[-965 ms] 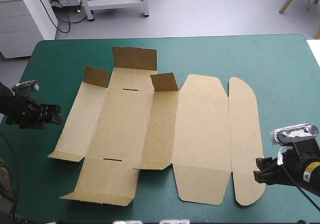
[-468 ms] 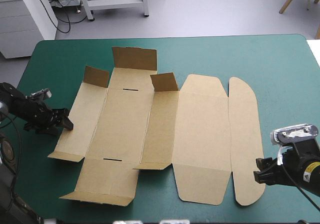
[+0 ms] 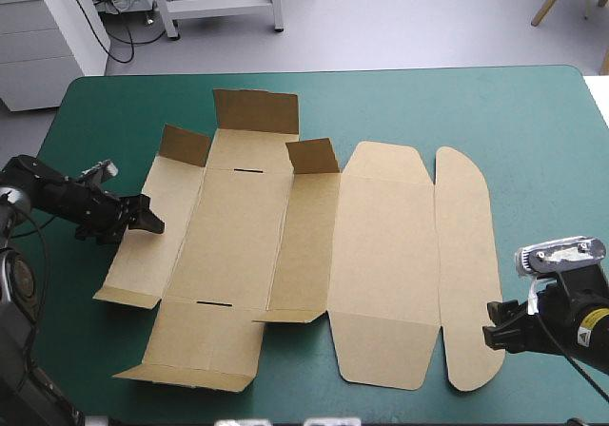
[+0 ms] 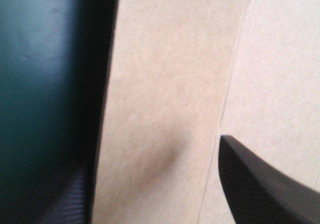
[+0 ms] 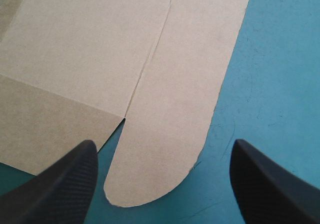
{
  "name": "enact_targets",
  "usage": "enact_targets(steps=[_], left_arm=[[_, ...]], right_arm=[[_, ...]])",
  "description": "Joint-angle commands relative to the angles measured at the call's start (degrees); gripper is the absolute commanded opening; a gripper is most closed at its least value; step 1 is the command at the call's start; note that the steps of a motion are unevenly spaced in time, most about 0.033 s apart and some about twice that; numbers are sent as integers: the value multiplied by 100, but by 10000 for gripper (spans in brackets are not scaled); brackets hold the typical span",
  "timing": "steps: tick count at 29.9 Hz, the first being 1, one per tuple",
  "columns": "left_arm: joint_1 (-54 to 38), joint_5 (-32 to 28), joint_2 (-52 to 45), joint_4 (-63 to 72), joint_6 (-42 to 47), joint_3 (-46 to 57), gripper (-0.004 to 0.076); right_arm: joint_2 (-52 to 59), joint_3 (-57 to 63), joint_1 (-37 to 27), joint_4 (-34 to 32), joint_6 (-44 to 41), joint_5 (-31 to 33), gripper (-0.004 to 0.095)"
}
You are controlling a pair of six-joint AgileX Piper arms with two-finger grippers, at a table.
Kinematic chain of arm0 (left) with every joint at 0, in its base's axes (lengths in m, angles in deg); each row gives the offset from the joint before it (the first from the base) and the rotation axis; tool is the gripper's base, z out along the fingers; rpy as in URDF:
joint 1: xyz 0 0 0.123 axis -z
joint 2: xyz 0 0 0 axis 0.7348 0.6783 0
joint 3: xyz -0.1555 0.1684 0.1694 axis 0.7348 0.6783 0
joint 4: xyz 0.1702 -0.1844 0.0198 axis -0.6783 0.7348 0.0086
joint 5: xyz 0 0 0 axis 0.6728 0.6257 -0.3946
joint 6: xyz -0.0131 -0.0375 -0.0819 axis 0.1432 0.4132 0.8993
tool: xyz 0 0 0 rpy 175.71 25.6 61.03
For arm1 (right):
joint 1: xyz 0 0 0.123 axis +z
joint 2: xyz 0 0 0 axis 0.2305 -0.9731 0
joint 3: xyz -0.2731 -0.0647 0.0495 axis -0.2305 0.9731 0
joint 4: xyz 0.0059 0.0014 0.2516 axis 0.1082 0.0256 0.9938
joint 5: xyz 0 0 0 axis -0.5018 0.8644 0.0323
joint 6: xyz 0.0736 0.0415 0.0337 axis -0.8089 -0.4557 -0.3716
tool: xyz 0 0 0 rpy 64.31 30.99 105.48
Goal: Fold the box
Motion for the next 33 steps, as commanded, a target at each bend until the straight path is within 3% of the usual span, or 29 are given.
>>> enact_targets(steps=[1, 22, 29, 33], left_arm=[[366, 550, -204, 283, -30, -6, 466], [1429, 550, -1406, 113, 29, 25, 427], [1513, 550, -1406, 56, 7, 554, 426], [1526, 550, -1406, 44, 7, 693, 328]], right_arm=[[-6, -128, -17, -102, 25, -270, 670], [-6, -128, -17, -114, 24, -472, 657], [-6, -128, -17, -125, 24, -495, 657], [-6, -128, -17, -125, 24, -495, 657]])
